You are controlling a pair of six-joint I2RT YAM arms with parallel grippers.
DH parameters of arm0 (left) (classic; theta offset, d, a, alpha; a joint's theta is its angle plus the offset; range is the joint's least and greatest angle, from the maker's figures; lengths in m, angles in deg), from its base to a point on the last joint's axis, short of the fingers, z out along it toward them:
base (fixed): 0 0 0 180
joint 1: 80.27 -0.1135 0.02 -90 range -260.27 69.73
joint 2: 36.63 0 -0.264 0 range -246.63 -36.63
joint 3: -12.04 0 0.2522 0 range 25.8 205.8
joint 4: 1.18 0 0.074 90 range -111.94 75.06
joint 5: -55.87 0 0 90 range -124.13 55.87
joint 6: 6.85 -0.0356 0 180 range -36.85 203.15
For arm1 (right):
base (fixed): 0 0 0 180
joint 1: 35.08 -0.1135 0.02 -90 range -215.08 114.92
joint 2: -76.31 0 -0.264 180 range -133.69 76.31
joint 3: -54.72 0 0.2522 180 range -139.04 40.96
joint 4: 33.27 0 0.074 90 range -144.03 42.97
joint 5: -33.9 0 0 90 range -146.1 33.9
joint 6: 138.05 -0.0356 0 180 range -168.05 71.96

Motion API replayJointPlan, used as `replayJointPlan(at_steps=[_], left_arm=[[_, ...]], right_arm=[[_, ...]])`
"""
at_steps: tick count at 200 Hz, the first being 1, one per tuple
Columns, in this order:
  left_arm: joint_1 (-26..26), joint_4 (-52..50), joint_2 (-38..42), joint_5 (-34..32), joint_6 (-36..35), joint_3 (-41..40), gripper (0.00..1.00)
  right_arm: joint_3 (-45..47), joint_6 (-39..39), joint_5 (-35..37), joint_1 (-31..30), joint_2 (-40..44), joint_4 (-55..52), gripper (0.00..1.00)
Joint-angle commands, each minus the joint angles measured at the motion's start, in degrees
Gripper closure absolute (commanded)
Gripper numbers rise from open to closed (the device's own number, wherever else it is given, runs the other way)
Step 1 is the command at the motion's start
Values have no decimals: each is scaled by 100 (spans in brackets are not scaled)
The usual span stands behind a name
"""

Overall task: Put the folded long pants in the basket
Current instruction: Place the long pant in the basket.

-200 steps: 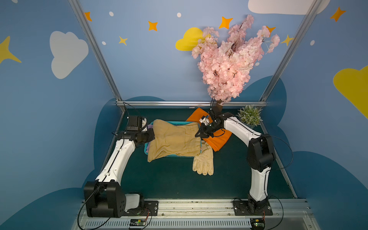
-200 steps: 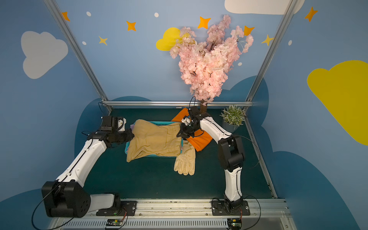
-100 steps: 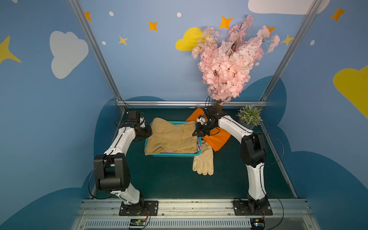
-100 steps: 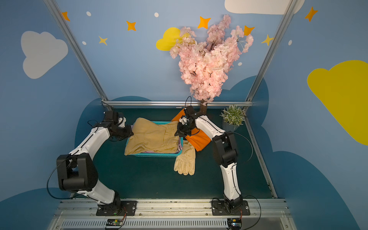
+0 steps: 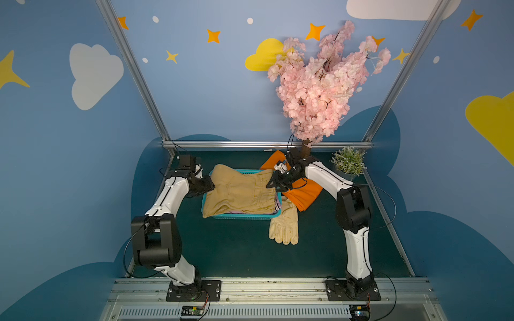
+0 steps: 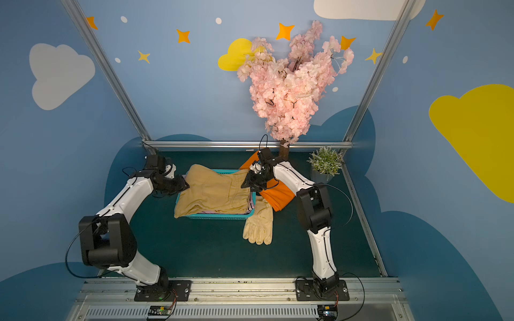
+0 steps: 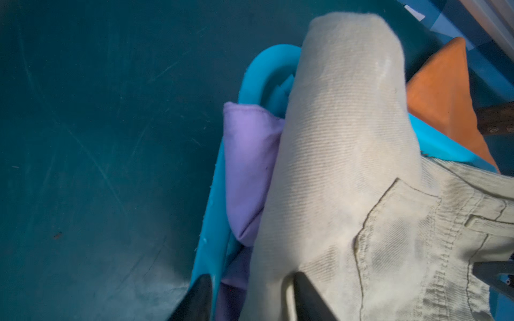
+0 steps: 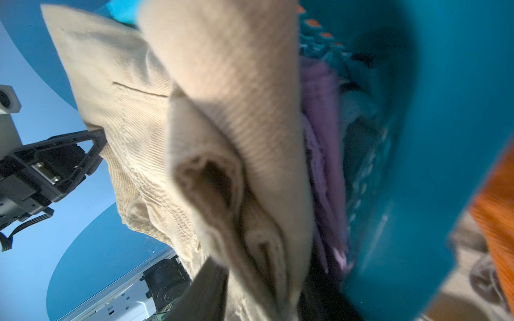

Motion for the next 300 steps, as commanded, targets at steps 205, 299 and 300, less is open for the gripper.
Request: replayJointPlan(at_steps=[205,299,300], left_arm=[[203,71,3296,2449,724,-1859,30],[317,39,3343,2546,850,-1686,30],[323,42,3342,2551,862,-1683,30]], right_arm=[[-508,-653,-182,-1320,-525,783,46],[-630,246,1029,-925,-32,-73,46],[-566,243,1028,-889,3,-65,46]])
